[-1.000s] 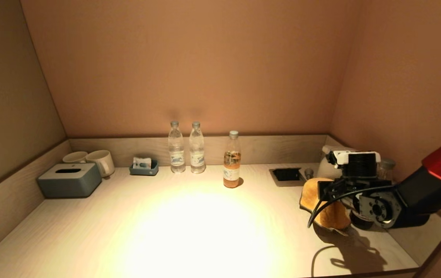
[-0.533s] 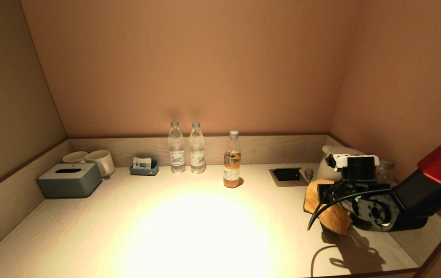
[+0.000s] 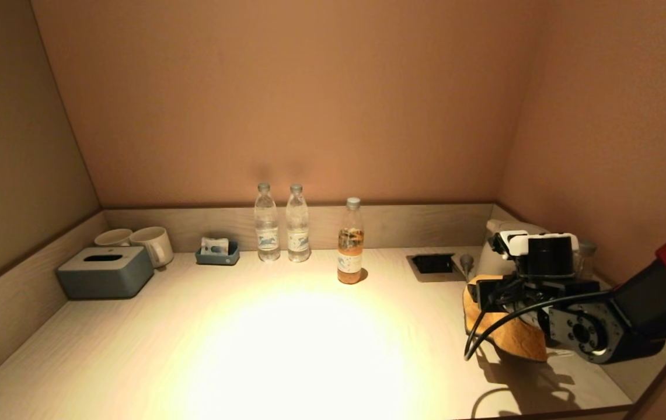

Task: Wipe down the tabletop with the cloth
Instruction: Place the tablecloth

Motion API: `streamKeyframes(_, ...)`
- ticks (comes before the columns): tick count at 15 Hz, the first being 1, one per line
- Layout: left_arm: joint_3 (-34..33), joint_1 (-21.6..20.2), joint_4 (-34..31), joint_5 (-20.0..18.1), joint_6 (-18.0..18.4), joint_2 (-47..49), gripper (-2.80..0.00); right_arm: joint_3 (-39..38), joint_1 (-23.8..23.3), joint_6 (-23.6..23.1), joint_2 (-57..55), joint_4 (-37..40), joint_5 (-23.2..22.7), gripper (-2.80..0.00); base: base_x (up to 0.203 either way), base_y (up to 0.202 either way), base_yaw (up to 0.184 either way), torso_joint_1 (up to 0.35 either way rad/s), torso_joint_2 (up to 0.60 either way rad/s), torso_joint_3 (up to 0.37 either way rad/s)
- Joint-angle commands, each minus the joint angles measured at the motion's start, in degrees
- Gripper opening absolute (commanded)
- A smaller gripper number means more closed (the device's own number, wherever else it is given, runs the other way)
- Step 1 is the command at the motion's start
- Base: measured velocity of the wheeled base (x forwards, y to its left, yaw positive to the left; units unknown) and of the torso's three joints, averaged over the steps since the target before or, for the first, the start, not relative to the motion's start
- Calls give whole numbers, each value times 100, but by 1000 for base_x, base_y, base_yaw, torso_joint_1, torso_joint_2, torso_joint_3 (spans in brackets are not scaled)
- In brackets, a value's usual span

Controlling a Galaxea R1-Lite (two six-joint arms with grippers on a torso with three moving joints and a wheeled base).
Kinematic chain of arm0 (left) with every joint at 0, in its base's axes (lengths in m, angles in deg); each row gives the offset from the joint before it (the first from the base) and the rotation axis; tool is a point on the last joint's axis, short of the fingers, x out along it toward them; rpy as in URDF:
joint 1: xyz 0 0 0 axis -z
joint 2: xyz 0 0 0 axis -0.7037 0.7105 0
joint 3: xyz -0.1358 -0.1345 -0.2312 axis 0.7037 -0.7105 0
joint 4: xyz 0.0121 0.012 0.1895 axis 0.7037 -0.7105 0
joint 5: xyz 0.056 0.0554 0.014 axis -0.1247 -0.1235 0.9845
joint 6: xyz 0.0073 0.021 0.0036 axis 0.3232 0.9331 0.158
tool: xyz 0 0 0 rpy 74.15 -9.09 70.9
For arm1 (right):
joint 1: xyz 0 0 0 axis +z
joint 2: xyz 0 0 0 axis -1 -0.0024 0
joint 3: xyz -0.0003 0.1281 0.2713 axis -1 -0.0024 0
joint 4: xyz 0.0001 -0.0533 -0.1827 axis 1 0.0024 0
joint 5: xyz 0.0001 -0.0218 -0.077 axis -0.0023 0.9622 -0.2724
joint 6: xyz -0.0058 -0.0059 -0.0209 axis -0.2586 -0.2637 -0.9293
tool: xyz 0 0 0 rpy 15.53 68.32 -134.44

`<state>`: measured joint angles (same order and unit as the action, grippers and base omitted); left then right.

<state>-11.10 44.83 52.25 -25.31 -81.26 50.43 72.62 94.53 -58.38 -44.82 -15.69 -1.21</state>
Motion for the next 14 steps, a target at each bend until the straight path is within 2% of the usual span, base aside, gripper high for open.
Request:
streamKeyframes(1,0,-2,3,2,-5,-2,-280,-333,120,-15,181,9,23,0,0,0,0,0,0,0)
streamKeyframes(6,0,-2,3,2,-5,-2,-280,-402,131,-42,-23,346,16,0,0,0,0,0,0,0)
streamKeyframes(9,0,-2,3,2,-5,-2,-280,-291,72,-37,-390,846,28,0,0,0,0,0,0,0)
streamKeyframes(14,0,-2,3,2,-5,-2,-280,-401,62,1,-441,856,53,0,0,0,0,0,0,0)
